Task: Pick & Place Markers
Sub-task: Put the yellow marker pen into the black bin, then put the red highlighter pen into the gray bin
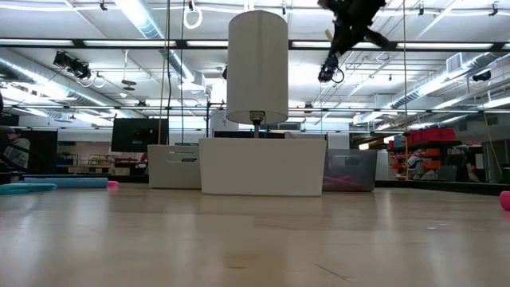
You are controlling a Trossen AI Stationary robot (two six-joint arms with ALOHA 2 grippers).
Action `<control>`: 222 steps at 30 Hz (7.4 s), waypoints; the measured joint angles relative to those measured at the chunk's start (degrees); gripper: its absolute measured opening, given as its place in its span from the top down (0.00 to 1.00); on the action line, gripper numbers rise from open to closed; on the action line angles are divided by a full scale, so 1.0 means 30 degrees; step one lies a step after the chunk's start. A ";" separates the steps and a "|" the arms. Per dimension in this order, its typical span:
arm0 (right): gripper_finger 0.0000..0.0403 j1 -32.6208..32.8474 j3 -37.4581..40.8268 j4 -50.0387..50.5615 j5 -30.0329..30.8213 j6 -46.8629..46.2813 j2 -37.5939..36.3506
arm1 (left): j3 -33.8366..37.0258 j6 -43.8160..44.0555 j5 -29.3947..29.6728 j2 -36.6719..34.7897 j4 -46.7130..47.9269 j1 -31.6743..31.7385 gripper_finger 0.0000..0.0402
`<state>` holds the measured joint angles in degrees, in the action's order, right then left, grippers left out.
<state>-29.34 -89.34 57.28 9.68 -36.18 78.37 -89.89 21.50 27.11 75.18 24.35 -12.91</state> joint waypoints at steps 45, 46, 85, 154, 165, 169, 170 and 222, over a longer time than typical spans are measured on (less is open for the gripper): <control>0.95 -0.2436 0.7251 -0.2547 -0.5546 -0.4122 0.7882 | 0.0000 -0.1021 -0.1785 0.0015 -0.0467 0.0000 0.35; 0.95 -0.2509 0.7461 -0.2773 -0.5546 -0.4087 0.7882 | 0.0000 -0.1038 -0.1783 0.0015 -0.0467 0.0009 0.35; 0.48 -0.3047 0.3526 -0.2598 -0.5888 -0.0103 0.8661 | 0.0000 -0.0869 -0.3628 0.0022 -0.0450 0.1800 0.35; 0.51 1.7044 0.2783 -1.2864 0.4511 0.9553 -0.2383 | 0.0000 -0.0897 -0.1202 0.0022 -0.0180 -0.1078 0.35; 0.51 1.7667 0.2783 -1.2655 0.5623 0.8216 -0.2377 | 0.0000 -0.0859 -0.1195 0.0022 -0.0173 -0.1880 0.35; 0.51 1.7667 0.2783 -1.0373 0.5563 0.6363 -0.2369 | 0.0000 -0.0394 -0.1192 0.0022 -0.0095 -0.1880 0.35; 0.51 1.7667 0.2783 -0.9645 0.5580 0.5351 -0.2369 | 0.0000 -0.0378 -0.1188 0.0022 -0.0093 -0.1880 0.35; 0.39 2.2622 1.0370 0.0373 -0.3319 -1.9848 0.0975 | 0.0000 0.1144 -0.0976 0.0022 0.1264 -0.1865 0.35</control>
<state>38.52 -58.23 58.40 -0.28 -95.73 81.30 -89.89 24.93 24.18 75.24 28.15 -18.50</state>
